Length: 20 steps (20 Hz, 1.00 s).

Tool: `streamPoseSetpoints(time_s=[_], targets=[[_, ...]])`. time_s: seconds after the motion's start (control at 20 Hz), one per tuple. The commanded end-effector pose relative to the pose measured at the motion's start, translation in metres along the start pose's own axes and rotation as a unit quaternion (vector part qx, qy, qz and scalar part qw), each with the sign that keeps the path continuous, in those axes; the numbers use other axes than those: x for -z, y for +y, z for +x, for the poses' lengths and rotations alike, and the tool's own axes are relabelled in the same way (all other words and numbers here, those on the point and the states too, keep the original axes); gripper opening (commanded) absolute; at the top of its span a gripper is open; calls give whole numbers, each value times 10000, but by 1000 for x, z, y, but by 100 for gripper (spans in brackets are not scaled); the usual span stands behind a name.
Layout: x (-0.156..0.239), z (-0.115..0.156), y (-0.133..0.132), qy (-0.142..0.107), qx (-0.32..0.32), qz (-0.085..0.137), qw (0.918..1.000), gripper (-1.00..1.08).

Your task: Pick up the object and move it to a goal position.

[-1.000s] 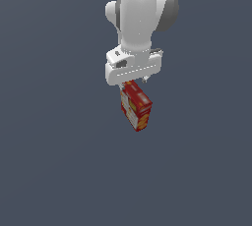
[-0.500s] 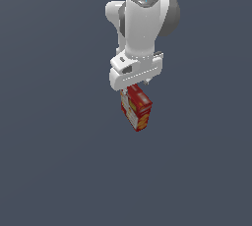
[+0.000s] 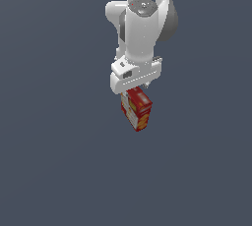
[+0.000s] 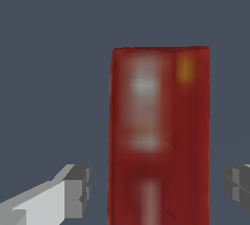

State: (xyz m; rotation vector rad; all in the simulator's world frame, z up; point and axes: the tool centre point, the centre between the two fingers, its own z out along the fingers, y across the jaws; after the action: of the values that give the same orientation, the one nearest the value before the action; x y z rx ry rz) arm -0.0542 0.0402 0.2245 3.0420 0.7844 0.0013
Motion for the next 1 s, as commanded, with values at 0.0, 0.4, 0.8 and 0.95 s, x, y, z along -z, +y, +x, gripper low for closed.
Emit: streamPoseSetpoints(time_s=[0.0, 0.4, 0.8, 0.95], targets=[[-13, -1, 0, -4, 5, 2, 10000, 100], [-32, 0, 0, -4, 14, 2, 10000, 100], [-32, 0, 0, -4, 14, 2, 10000, -100], [-31, 0, 0, -1, 14, -2, 10000, -100]])
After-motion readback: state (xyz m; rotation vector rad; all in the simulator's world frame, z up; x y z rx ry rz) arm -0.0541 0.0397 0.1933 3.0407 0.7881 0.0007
